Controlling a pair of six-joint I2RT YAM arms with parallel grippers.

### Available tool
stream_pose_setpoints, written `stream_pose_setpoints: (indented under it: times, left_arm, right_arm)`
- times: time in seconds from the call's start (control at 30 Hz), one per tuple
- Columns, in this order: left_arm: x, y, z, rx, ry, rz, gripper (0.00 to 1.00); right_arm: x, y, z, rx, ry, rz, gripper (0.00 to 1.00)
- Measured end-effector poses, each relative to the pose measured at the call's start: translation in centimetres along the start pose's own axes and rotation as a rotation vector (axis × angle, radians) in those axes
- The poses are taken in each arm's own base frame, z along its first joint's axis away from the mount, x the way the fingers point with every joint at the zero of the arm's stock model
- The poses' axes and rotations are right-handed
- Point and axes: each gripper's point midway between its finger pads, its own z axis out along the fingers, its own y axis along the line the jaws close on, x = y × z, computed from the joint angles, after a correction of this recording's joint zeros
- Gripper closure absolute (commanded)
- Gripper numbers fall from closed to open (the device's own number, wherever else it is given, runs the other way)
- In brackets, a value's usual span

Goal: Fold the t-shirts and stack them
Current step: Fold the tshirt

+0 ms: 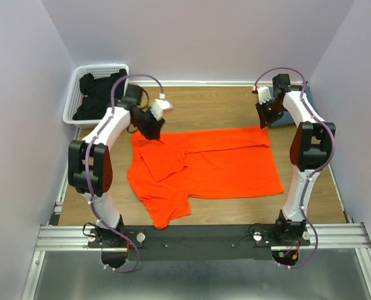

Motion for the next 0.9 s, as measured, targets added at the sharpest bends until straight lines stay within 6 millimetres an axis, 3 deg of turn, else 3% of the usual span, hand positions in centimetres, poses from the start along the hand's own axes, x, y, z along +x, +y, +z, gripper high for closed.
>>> stream_pose_setpoints:
  times: [0.1, 0.2, 0.27, 0.5, 0.77, 0.83, 0.9]
  left_arm:
    - [0.1, 7.4, -2.9, -0.222, -0.01, -0.062, 0.44]
    - [0.6, 11.1, -3.5, -0.335, 0.017, -0.092, 0.43]
    - [1.1, 12.5, -3.0, -0.37, 0.041, -0.104, 0.43]
    - [5.1, 14.8, -0.2, -0.411, 0.159, -0.168, 0.42]
    - [7.2, 15.5, 0.0, -0.446, 0.215, -0.184, 0.48]
    - [8.1, 15.5, 0.4, -0.442, 0.236, -0.193, 0.57]
    - [9.4, 15.3, 0.9, -0.429, 0.262, -0.209, 0.72]
  right_arm:
    - [-1.3, -1.0, 1.0, 0.017, -0.011, 0.022, 0.76]
    - [-2.2, -1.8, 2.3, 0.031, -0.012, 0.039, 0.76]
    - [-2.3, -2.0, 2.9, 0.035, -0.004, 0.05, 0.76]
    - [-2.0, -0.7, 4.8, 0.032, 0.039, 0.039, 0.77]
    - [-0.7, 0.3, 6.2, 0.029, 0.082, 0.027, 0.78]
    - [-0.7, 0.2, 6.2, 0.037, 0.078, 0.026, 0.78]
    - [-0.6, 0.2, 6.3, 0.044, 0.074, 0.023, 0.78]
